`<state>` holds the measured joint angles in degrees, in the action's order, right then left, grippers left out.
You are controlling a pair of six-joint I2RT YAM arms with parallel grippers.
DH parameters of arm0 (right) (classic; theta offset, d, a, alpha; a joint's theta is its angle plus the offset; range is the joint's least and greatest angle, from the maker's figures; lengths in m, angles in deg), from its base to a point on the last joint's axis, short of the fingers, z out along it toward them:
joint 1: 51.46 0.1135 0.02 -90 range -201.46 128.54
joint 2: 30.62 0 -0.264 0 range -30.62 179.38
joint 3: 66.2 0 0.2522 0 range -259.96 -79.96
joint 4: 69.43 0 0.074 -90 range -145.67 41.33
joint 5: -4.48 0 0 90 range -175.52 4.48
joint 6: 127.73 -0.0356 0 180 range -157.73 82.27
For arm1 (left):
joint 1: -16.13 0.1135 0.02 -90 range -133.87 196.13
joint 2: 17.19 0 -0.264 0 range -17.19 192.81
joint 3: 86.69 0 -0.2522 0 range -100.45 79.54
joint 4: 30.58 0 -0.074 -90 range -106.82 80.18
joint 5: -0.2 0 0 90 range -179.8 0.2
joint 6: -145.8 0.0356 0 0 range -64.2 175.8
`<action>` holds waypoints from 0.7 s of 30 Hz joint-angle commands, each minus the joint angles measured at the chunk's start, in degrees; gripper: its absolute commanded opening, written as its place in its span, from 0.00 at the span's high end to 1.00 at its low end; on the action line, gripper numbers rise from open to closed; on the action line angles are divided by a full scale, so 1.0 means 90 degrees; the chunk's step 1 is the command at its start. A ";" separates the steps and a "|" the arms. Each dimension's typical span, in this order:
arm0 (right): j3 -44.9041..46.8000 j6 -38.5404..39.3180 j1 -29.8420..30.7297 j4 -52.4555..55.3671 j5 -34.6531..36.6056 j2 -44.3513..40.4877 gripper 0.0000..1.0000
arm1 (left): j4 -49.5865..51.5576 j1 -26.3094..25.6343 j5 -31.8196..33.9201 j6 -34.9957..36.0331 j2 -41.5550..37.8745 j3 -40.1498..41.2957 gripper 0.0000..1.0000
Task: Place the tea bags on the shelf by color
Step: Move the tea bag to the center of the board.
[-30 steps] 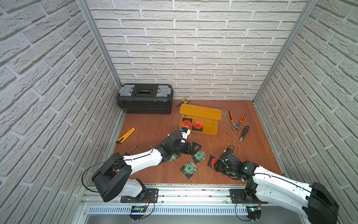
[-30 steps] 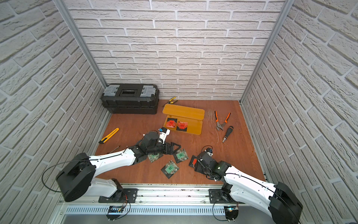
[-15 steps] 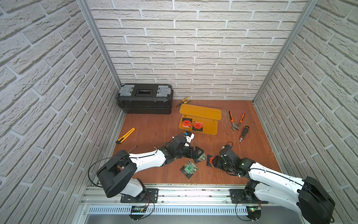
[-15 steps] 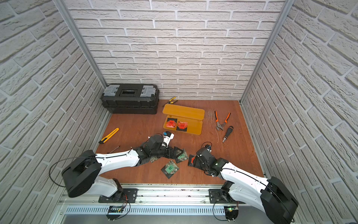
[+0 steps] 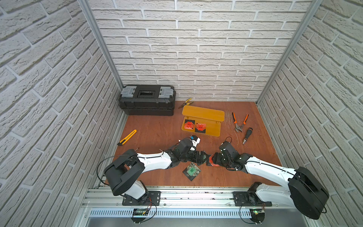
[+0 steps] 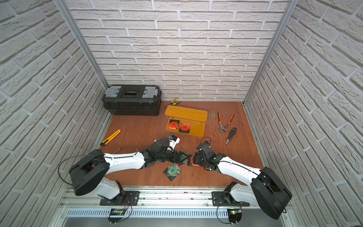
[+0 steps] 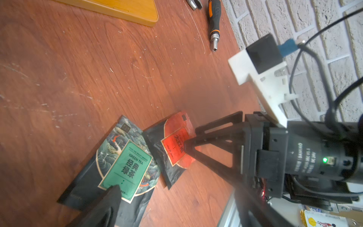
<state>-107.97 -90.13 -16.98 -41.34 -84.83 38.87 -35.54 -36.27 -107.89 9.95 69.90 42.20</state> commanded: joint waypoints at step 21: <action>0.0133 0.0081 -0.0129 0.1349 0.0330 -0.1646 0.37 | 0.0570 -0.0592 0.0013 0.0430 0.0631 -0.0773 0.08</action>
<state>-107.99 -89.36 -17.59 -31.60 -83.50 26.04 -32.74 -41.03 -108.48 12.53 74.73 36.10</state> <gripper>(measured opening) 0.633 0.922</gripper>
